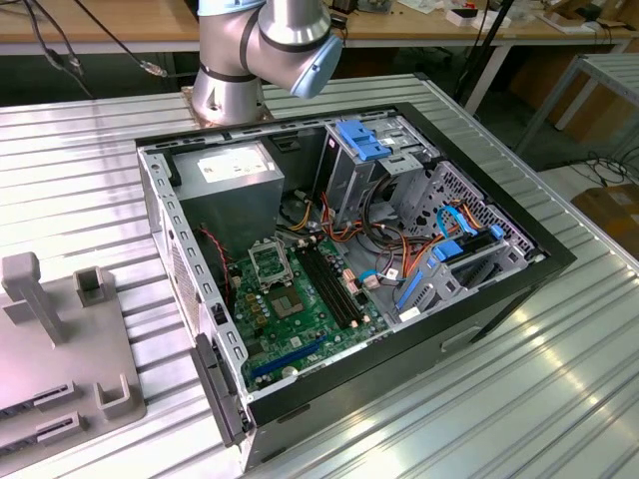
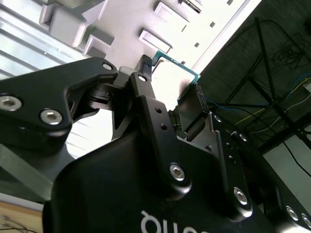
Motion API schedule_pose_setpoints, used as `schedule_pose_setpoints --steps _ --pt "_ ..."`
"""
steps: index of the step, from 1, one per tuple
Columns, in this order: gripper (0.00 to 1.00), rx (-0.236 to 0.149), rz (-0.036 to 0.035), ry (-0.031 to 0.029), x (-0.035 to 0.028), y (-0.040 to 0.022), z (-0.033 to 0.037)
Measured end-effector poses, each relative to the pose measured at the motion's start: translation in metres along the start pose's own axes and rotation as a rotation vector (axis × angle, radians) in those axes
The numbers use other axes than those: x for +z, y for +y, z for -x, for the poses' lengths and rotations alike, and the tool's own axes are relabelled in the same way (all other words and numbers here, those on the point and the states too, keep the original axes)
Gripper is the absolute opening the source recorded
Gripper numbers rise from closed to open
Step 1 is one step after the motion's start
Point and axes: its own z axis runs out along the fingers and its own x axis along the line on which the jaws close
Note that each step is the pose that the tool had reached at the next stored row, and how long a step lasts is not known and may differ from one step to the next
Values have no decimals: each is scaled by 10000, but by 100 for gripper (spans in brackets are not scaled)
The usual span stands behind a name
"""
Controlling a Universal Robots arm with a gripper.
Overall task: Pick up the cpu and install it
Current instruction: 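Pick up the cpu and move it towards the insertion slot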
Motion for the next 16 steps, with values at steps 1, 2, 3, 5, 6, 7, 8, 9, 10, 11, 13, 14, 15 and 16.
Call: schedule_pose_setpoints --steps 1,2,3,5,6,7,8,9,10,11,13,14,15,16 --pt "47 1 0 0 0 0 0" --pt "47 0 1 0 0 0 0" --pt "47 0 0 0 -1 0 0" --pt "47 -1 -2 4 -4 0 5" --pt "47 -1 -2 4 -5 -1 10" --pt "47 -1 -1 2 -3 -1 15" --pt "47 0 -1 2 -3 -1 22" --pt "47 0 0 1 -3 -1 28" --pt "47 -1 -1 1 -3 -2 37" --pt "47 -1 -1 1 -3 -2 43" --pt "47 1 0 1 -3 -2 53" --pt "47 0 -1 2 -4 -3 59" --pt "47 -1 -1 2 -4 -3 65" --pt "47 0 -1 2 -4 -3 71"
